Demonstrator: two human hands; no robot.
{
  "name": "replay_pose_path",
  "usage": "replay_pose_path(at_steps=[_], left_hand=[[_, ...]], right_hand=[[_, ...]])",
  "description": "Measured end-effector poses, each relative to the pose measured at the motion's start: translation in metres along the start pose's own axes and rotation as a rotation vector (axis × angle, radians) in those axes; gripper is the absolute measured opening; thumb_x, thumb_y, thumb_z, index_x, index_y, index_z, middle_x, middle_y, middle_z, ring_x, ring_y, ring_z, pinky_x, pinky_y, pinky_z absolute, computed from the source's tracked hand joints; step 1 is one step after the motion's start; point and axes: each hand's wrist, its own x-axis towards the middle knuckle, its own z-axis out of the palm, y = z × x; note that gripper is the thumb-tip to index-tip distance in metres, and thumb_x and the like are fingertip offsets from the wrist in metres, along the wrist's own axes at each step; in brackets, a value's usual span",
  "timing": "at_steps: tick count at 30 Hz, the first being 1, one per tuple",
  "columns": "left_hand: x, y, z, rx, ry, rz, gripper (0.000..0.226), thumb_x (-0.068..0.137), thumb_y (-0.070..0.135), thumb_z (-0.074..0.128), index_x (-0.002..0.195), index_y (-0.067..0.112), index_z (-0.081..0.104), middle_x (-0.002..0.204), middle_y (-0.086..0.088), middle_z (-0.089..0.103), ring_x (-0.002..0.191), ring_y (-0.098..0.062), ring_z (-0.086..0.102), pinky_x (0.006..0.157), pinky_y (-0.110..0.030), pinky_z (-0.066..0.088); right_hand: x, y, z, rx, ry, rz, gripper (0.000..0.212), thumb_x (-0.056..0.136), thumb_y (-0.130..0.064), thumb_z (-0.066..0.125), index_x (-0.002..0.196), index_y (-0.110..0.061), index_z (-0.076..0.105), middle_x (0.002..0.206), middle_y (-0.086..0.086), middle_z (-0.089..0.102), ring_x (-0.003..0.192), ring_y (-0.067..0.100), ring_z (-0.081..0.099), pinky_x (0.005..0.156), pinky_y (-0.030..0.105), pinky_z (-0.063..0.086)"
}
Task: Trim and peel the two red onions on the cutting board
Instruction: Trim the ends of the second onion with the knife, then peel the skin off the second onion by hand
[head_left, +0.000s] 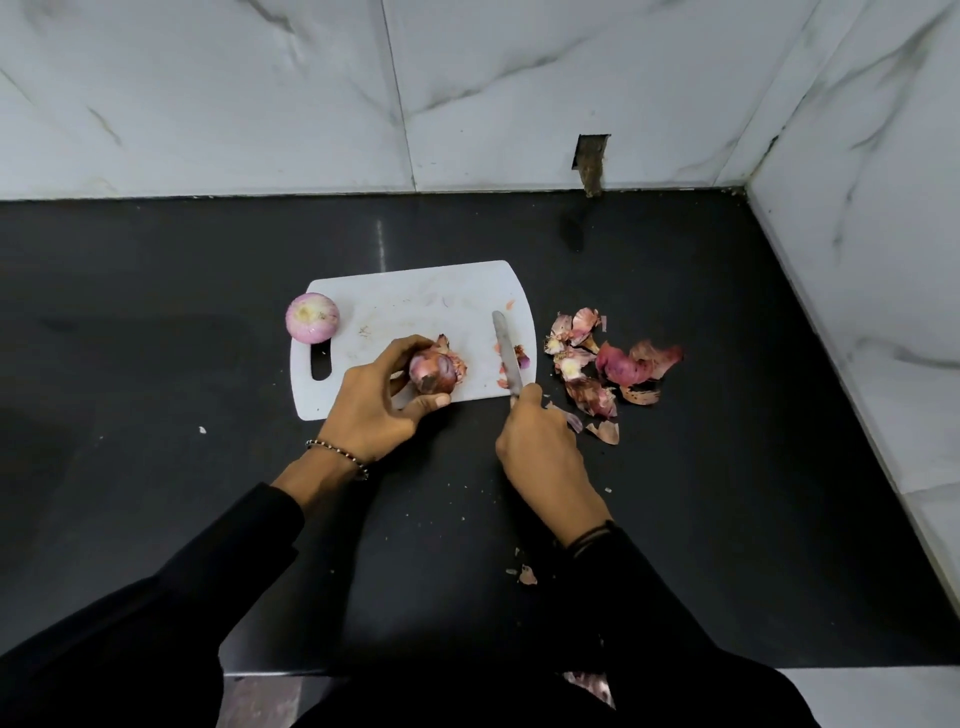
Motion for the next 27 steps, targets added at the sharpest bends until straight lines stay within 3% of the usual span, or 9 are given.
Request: replay_pose_path(at_steps=[6,10,14,21,25,27], left_hand=[[-0.007,0.006,0.003,-0.108,0.183,-0.062,0.054,0.076,0.025,0.085,0.123,0.025,0.060,0.111,0.007,0.068,0.108,-0.005,0.064,0.097,-0.028,0.053],[-0.009,0.011,0.004,-0.123,0.227,-0.080,0.052,0.075,0.026,0.086,0.121,0.027,0.062,0.106,0.012,0.069,0.104,-0.002,0.064,0.095,-0.031,0.054],[-0.012,0.015,0.001,-0.089,0.190,-0.046,0.054,0.075,0.026,0.086,0.123,0.026,0.061,0.107,0.015,0.066,0.103,0.000,0.062,0.095,-0.024,0.053],[-0.022,0.013,-0.004,-0.124,0.209,-0.073,0.054,0.075,0.025,0.086,0.123,0.025,0.061,0.105,0.012,0.067,0.105,-0.004,0.064,0.094,-0.023,0.052],[-0.025,0.017,0.001,-0.140,0.181,-0.083,0.055,0.074,0.025,0.086,0.124,0.023,0.063,0.107,0.009,0.069,0.106,-0.004,0.064,0.096,-0.027,0.053],[-0.028,0.020,0.003,-0.148,0.174,-0.082,0.055,0.074,0.024,0.087,0.124,0.023,0.064,0.106,0.009,0.069,0.106,-0.004,0.064,0.096,-0.027,0.053]], right_hand=[[-0.009,0.005,-0.007,0.027,0.222,-0.014,0.016,0.106,-0.014,0.034,0.116,-0.004,0.041,0.095,0.018,0.065,0.087,0.035,0.066,0.063,0.040,0.046],[-0.025,-0.008,0.003,-0.003,0.138,-0.113,0.023,0.109,-0.024,0.030,0.117,-0.006,0.042,0.099,0.017,0.066,0.090,0.036,0.068,0.065,0.039,0.044],[-0.035,-0.007,0.012,-0.044,0.021,-0.120,0.022,0.110,-0.026,0.029,0.113,-0.009,0.043,0.106,0.018,0.066,0.098,0.036,0.067,0.067,0.035,0.037],[-0.038,0.031,-0.007,0.041,0.185,0.092,0.031,0.109,-0.023,0.029,0.127,-0.002,0.043,0.121,0.021,0.056,0.104,0.040,0.060,0.079,0.043,0.044],[-0.049,0.022,0.002,-0.012,0.107,-0.067,0.020,0.110,-0.026,0.028,0.107,-0.010,0.039,0.103,0.019,0.064,0.088,0.036,0.062,0.069,0.036,0.040],[-0.050,0.023,0.009,-0.014,0.072,-0.073,0.019,0.109,-0.026,0.030,0.102,-0.011,0.038,0.102,0.019,0.065,0.092,0.037,0.064,0.067,0.035,0.039]])
